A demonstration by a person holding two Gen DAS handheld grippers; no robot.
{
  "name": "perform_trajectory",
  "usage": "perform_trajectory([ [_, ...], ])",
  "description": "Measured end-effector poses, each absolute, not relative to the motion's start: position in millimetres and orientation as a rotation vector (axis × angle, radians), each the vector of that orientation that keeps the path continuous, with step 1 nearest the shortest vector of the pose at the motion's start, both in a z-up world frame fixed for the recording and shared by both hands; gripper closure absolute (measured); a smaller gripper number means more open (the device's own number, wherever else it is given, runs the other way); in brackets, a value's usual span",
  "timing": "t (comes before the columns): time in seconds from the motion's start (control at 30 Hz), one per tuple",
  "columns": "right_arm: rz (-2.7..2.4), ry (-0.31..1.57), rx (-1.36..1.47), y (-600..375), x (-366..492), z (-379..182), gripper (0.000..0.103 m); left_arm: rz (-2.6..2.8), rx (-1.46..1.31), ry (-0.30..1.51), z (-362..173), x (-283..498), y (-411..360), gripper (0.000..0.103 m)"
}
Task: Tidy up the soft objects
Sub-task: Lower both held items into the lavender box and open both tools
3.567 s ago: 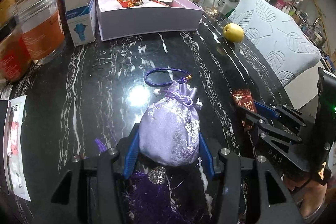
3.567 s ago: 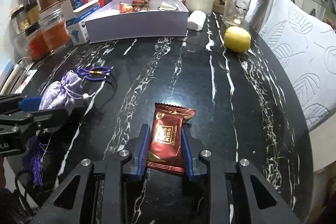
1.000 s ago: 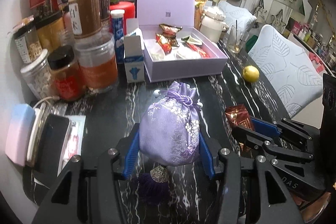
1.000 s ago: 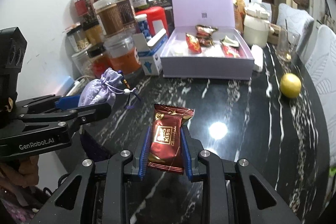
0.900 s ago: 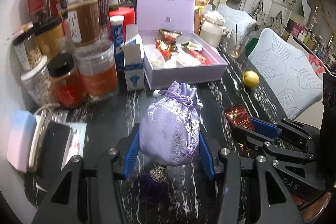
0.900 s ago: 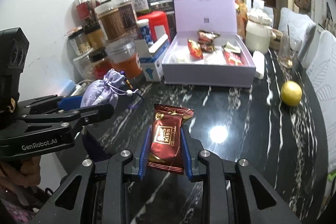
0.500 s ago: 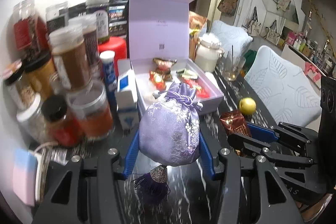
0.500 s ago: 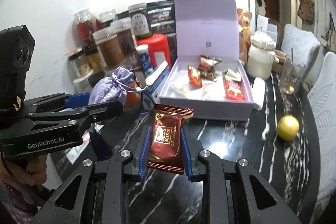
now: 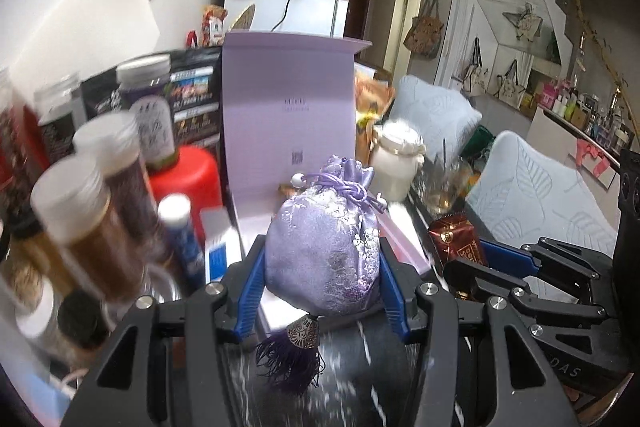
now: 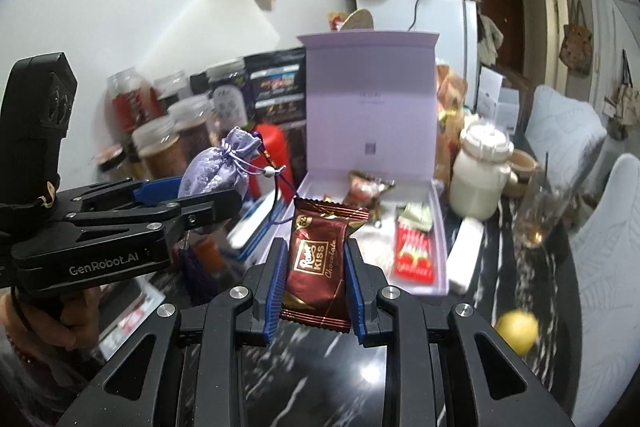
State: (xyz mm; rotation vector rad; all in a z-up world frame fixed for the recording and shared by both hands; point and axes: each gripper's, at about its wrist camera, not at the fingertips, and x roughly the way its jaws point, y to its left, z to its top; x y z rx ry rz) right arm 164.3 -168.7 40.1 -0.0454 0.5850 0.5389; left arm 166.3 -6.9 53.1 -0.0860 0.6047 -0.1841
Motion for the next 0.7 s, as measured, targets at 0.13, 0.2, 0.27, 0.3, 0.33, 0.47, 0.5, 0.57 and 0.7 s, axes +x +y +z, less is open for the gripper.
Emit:
perform_trajectory([
  [0.13,0.54,0.556,-0.045,-168,187,49,0.075,-0.175,-0.086,0.572,60,190,-6,0.052],
  [0.2,0.543,0.547,-0.043,-168,197,52,0.075,-0.164,-0.085,0.557,62,203,-5,0.052],
  [0.27,0.538,0.534,-0.046,-167,210,54,0.075,-0.155,-0.084,0.546,64,215,-5,0.052],
  [0.3,0.536,0.529,-0.046,-167,216,54,0.075,-0.151,-0.085,0.541,64,221,-5,0.052],
  [0.33,0.533,0.526,-0.045,-166,223,55,0.075,-0.146,-0.085,0.538,64,225,-5,0.052],
  [0.47,0.528,0.505,-0.037,-161,250,56,0.075,-0.124,-0.092,0.531,60,250,-4,0.052],
  [0.5,0.529,0.5,-0.032,-160,257,56,0.075,-0.118,-0.093,0.531,59,256,-4,0.052],
  [0.57,0.532,0.496,-0.028,-157,268,56,0.075,-0.102,-0.09,0.531,55,266,-2,0.052],
  [0.7,0.527,0.496,-0.026,-152,291,52,0.075,-0.083,-0.099,0.55,43,283,1,0.052],
])
